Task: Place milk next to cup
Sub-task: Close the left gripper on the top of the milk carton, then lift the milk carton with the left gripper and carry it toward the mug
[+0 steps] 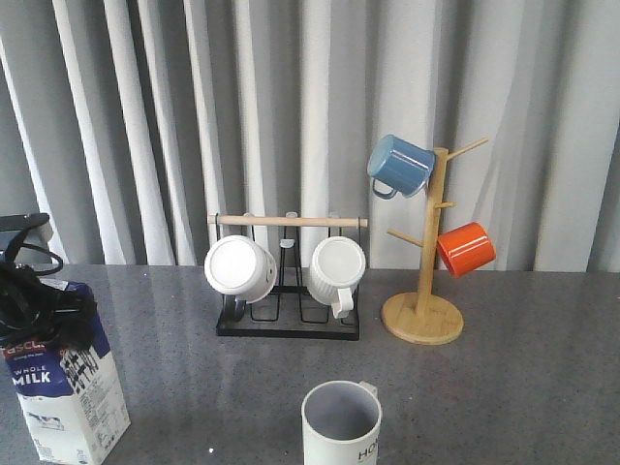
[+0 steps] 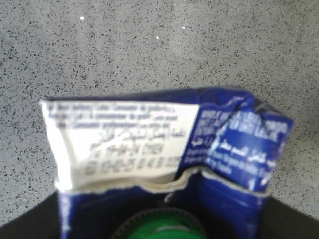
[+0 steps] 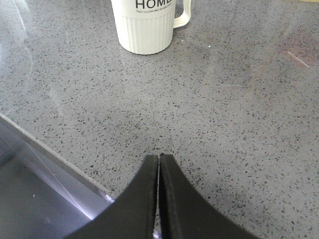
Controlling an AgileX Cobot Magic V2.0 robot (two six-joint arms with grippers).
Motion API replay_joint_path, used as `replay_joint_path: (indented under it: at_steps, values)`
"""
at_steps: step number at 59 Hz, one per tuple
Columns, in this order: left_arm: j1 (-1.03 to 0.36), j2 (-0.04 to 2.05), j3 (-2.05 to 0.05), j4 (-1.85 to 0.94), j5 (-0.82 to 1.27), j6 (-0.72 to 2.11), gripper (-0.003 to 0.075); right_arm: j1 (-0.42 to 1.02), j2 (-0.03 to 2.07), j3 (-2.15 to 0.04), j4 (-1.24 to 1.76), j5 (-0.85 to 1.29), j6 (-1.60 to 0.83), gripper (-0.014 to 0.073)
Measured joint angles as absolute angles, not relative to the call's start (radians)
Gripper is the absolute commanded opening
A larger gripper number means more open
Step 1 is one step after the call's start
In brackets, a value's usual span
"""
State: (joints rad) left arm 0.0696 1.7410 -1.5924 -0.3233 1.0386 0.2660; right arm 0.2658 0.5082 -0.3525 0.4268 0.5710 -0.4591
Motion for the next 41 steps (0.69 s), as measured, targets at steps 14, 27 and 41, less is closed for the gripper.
replay_joint_path:
  at_steps: [14, 27, 41]
  values:
    - [0.070, 1.725, -1.631, -0.437, 1.073, 0.296, 0.0080, 0.266, 0.508, -0.353, 0.427, 0.571, -0.459, -0.0004]
    - [0.039, 1.716, -1.775, -0.632, 1.109, 0.388, -0.0004, 0.266, 0.508, -0.353, 0.427, 0.571, -0.459, -0.0004]
    - [-0.124, 1.717, -1.931, -0.666, 1.087, 0.401, -0.0008, 0.266, 0.508, -0.353, 0.427, 0.571, -0.459, -0.0004]
